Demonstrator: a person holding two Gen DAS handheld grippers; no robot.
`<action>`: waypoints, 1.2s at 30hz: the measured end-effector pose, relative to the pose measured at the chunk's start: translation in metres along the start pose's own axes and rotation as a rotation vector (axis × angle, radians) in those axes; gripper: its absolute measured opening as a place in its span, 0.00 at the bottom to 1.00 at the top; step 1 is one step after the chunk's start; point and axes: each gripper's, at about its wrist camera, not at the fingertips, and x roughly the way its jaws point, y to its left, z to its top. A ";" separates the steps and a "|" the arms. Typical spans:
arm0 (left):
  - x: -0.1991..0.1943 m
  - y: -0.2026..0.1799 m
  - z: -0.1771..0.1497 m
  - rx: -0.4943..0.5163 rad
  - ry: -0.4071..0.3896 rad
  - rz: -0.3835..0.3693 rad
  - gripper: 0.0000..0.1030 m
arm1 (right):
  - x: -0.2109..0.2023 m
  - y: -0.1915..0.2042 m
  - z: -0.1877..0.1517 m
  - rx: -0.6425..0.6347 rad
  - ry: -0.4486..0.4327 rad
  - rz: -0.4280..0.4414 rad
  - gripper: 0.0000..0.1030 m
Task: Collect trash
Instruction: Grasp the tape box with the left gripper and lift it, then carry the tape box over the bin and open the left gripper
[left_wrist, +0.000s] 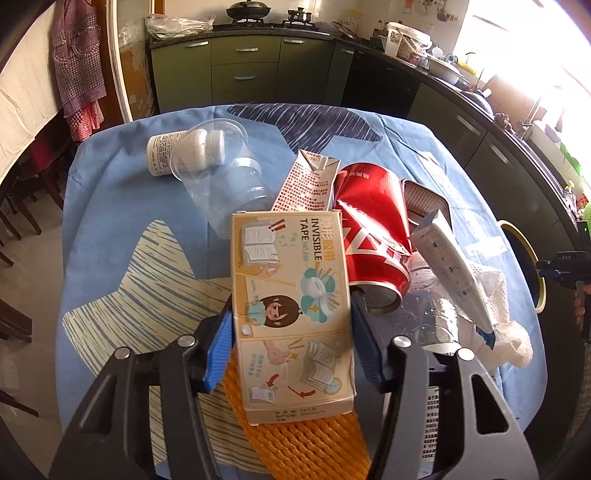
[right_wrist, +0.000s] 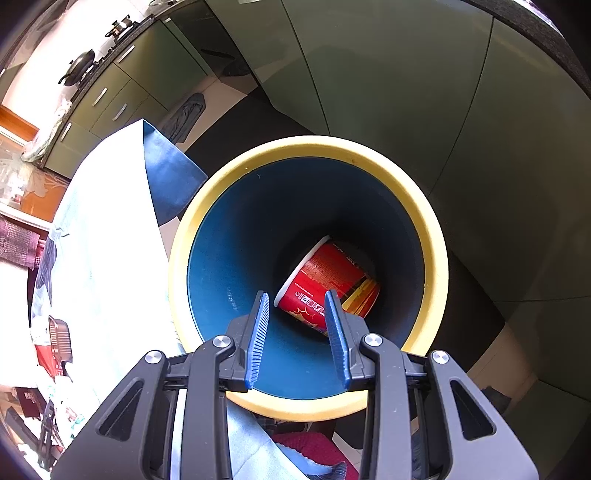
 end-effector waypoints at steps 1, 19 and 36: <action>-0.002 -0.001 0.000 0.011 -0.010 0.004 0.53 | 0.000 -0.001 0.000 0.000 -0.001 0.003 0.31; -0.090 -0.141 0.035 0.399 -0.047 -0.293 0.53 | -0.054 0.000 -0.033 -0.081 -0.111 0.101 0.34; 0.064 -0.463 0.059 0.700 0.150 -0.373 0.54 | -0.126 -0.067 -0.107 -0.147 -0.262 0.159 0.36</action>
